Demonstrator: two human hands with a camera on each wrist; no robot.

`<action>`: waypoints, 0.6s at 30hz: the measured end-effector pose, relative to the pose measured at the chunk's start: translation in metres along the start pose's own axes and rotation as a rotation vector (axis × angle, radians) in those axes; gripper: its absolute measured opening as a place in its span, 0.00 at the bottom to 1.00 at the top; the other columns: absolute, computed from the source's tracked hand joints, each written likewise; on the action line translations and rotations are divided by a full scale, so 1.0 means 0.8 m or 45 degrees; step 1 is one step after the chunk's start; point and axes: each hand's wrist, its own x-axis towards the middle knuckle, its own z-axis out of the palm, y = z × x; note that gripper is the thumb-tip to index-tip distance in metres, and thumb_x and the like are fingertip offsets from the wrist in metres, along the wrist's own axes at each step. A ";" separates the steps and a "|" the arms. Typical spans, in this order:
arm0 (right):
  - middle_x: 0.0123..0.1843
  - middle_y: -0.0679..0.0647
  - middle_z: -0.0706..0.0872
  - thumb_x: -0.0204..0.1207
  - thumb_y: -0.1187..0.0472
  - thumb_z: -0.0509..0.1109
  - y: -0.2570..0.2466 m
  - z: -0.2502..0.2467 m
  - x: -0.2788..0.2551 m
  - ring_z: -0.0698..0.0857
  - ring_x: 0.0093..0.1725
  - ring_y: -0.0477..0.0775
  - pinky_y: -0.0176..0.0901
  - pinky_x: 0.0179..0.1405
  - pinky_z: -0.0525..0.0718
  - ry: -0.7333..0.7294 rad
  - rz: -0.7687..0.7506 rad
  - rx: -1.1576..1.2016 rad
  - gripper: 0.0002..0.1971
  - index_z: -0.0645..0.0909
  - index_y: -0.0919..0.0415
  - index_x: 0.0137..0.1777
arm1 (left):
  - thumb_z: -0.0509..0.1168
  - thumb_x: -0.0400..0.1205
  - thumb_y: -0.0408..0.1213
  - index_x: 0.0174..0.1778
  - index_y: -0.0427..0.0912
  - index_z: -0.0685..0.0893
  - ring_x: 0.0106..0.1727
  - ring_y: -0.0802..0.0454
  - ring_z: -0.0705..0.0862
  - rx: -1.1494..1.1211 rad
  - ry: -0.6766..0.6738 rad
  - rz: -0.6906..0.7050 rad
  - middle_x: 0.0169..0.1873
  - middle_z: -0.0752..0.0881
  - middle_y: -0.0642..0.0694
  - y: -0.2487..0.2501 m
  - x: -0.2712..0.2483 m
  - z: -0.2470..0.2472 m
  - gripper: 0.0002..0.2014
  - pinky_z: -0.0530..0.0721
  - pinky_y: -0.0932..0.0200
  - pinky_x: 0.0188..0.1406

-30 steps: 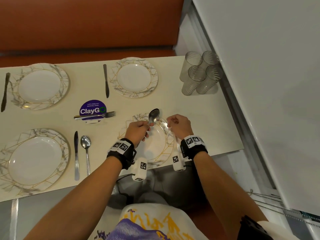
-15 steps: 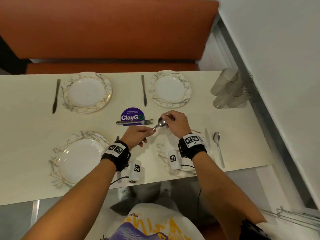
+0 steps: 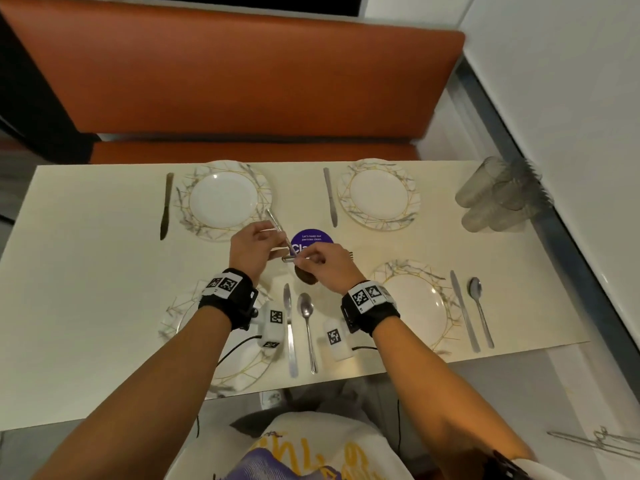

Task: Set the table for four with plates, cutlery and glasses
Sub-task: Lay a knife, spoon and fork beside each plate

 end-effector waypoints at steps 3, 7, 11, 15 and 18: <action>0.35 0.40 0.85 0.78 0.48 0.77 -0.006 0.009 0.000 0.83 0.36 0.38 0.27 0.37 0.74 0.035 0.000 -0.041 0.12 0.89 0.56 0.52 | 0.76 0.80 0.27 0.61 0.35 0.85 0.40 0.48 0.92 0.046 -0.036 0.000 0.43 0.92 0.39 -0.007 -0.001 0.010 0.14 0.94 0.50 0.46; 0.34 0.53 0.88 0.78 0.50 0.77 -0.008 0.013 -0.002 0.83 0.31 0.44 0.35 0.34 0.77 0.041 0.007 -0.024 0.12 0.88 0.59 0.50 | 0.76 0.81 0.30 0.60 0.36 0.89 0.42 0.47 0.92 0.149 -0.068 0.013 0.45 0.93 0.39 -0.017 0.001 0.019 0.12 0.93 0.51 0.47; 0.34 0.52 0.88 0.81 0.55 0.74 -0.006 0.013 -0.005 0.85 0.32 0.47 0.41 0.38 0.81 0.089 -0.001 -0.079 0.06 0.87 0.57 0.45 | 0.75 0.82 0.31 0.59 0.39 0.90 0.47 0.47 0.94 0.226 -0.184 0.001 0.46 0.95 0.41 -0.026 -0.003 0.021 0.11 0.91 0.57 0.46; 0.35 0.46 0.87 0.80 0.51 0.73 -0.010 0.007 -0.011 0.85 0.34 0.45 0.38 0.40 0.80 0.101 -0.005 -0.141 0.09 0.87 0.55 0.44 | 0.76 0.80 0.30 0.56 0.40 0.91 0.49 0.44 0.94 0.226 -0.218 -0.001 0.45 0.95 0.41 -0.029 -0.009 0.019 0.09 0.92 0.49 0.53; 0.39 0.47 0.88 0.80 0.49 0.73 -0.013 0.003 -0.014 0.86 0.39 0.44 0.40 0.42 0.82 0.153 0.005 -0.251 0.10 0.89 0.56 0.48 | 0.76 0.81 0.29 0.55 0.38 0.90 0.47 0.45 0.93 0.166 -0.204 -0.043 0.45 0.95 0.39 -0.027 -0.011 0.023 0.08 0.92 0.49 0.52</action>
